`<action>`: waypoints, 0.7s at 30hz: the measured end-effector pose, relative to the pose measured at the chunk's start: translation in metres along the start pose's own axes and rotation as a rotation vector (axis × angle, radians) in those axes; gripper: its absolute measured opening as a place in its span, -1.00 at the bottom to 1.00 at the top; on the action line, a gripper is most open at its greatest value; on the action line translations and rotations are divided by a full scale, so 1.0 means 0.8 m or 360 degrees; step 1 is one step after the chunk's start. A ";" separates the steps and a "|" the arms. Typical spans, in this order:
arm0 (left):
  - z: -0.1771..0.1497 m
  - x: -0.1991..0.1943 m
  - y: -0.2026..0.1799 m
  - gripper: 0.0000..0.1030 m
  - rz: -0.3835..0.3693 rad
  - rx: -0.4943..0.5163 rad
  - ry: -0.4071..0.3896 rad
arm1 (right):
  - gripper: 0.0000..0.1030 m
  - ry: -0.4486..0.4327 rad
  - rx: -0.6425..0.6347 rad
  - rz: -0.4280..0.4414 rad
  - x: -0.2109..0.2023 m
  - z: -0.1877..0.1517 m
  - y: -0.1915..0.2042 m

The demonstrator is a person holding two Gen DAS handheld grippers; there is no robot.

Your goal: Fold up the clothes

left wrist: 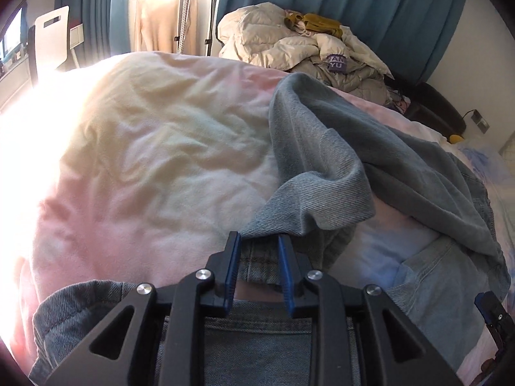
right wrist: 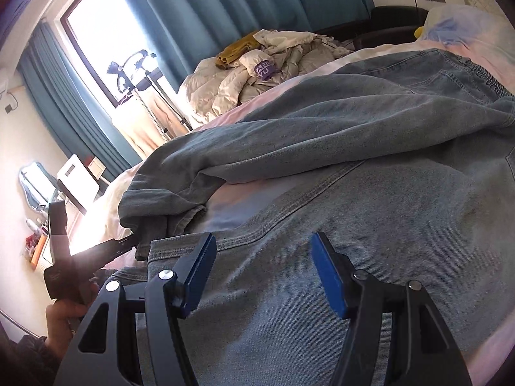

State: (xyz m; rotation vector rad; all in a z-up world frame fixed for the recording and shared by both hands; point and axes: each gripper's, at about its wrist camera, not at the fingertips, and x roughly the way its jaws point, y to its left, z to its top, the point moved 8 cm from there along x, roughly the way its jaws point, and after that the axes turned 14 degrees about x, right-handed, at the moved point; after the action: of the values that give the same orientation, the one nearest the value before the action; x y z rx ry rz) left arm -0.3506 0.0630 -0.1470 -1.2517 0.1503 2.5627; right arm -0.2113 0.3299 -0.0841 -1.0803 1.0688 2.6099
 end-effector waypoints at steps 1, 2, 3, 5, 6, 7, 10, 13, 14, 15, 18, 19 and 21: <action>0.000 0.002 -0.004 -0.54 0.0016 0.0060 -0.0008 | 0.21 0.0012 0.0014 0.0006 0.002 -0.001 -0.001; -0.001 0.003 -0.007 -0.54 0.0034 0.0118 -0.0015 | 0.21 0.0024 0.0028 0.0012 0.004 -0.002 -0.003; -0.001 0.008 -0.007 -0.54 0.0072 0.0155 -0.0004 | 0.21 0.0033 0.0038 0.0018 0.005 -0.002 -0.003; 0.001 0.021 -0.005 -0.54 0.0103 0.0186 0.0040 | 0.21 0.0041 0.0044 0.0030 0.006 -0.004 -0.002; 0.004 0.026 -0.004 -0.54 0.0113 0.0199 0.0057 | 0.21 0.0046 0.0047 0.0035 0.006 -0.005 -0.001; 0.009 0.030 0.000 -0.54 0.0145 0.0214 0.0059 | 0.21 0.0048 0.0050 0.0039 0.007 -0.006 -0.001; 0.029 0.038 0.015 -0.54 0.0306 0.0228 0.0084 | 0.21 0.0054 0.0068 0.0035 0.008 -0.007 -0.003; 0.050 0.039 0.014 -0.54 0.0311 0.0283 0.0078 | 0.21 0.0074 0.0092 0.0036 0.011 -0.009 -0.007; 0.054 0.040 0.012 -0.54 0.0313 0.0322 0.0083 | 0.21 0.0077 0.0098 0.0036 0.012 -0.009 -0.008; 0.056 0.042 0.009 -0.54 0.0312 0.0365 0.0096 | 0.21 0.0078 0.0102 0.0036 0.013 -0.009 -0.009; 0.060 0.046 0.005 -0.54 0.0323 0.0451 0.0107 | 0.21 0.0085 0.0115 0.0040 0.014 -0.009 -0.010; 0.061 0.045 0.006 -0.54 0.0331 0.0459 0.0093 | 0.21 0.0089 0.0123 0.0042 0.015 -0.009 -0.011; 0.064 0.040 0.010 -0.57 0.0353 0.0441 0.0064 | 0.21 0.0100 0.0140 0.0043 0.017 -0.009 -0.014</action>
State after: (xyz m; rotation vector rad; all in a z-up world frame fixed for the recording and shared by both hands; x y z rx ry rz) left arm -0.4108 0.0731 -0.1408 -1.2386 0.6627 2.5824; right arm -0.2128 0.3311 -0.1028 -1.1427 1.2076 2.5385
